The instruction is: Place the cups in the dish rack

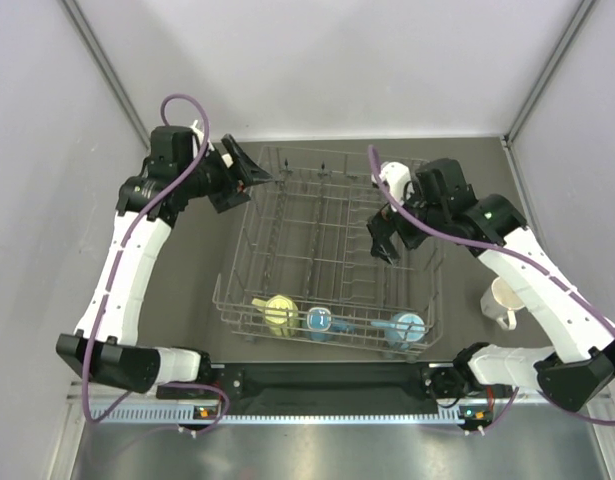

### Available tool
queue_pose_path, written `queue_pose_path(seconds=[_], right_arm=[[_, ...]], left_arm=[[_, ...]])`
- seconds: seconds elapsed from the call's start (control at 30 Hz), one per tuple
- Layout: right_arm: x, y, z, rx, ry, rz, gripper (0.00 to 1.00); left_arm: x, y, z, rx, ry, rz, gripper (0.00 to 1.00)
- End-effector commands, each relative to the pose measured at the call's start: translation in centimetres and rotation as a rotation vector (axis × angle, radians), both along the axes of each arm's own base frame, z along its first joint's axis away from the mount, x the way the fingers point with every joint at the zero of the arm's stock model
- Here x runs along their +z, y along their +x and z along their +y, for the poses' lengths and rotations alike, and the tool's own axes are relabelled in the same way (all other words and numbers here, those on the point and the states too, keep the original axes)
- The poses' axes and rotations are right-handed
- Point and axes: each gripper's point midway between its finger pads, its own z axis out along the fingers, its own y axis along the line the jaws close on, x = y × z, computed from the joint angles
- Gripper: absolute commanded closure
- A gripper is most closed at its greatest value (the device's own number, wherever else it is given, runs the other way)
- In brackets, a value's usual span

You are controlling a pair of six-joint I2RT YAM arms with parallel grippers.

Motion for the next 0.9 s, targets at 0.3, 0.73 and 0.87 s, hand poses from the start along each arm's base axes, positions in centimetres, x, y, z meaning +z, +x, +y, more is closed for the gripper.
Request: queue_pose_path(seconds=[0.3, 0.73, 0.87], right_arm=[[9.1, 1.4, -2.9, -0.44, 0.192, -0.06, 0.0], [8.3, 2.9, -5.7, -0.623, 0.082, 0.068, 0.0], [7.1, 4.0, -5.3, -0.624, 0.067, 0.094, 0.0]], left_arm=[[-0.3, 11.8, 6.8, 0.301, 0.329, -0.291, 0.2], [-10.8, 22.5, 10.8, 0.374, 0.44, -0.123, 0.29], [-12.3, 25.2, 10.6, 0.398, 0.421, -0.114, 0.3]])
